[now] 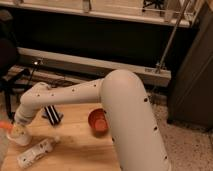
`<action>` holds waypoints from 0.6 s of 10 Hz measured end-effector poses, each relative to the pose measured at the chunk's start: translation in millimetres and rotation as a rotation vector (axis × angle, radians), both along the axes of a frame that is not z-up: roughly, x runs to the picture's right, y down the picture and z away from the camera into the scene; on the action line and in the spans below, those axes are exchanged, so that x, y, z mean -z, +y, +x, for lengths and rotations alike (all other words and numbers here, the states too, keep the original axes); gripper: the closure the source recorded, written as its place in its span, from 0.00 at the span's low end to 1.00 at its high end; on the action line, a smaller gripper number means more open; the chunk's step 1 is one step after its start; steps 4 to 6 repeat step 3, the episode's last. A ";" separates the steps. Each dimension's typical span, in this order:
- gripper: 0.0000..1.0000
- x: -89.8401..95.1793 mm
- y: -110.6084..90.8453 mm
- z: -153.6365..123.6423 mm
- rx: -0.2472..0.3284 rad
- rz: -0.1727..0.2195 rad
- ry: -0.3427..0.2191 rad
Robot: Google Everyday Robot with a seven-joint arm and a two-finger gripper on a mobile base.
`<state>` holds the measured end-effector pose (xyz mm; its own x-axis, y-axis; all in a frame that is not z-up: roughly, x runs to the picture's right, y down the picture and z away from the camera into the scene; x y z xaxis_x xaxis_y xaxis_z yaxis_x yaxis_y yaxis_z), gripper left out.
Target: Place the pepper in the ceramic cup
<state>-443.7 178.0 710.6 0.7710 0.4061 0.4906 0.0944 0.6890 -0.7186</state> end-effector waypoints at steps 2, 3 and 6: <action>0.20 0.5 -1.1 0.2 -0.002 0.004 0.003; 0.20 1.1 -3.0 -0.3 -0.013 0.001 0.005; 0.20 1.1 -3.0 -0.3 -0.013 0.001 0.005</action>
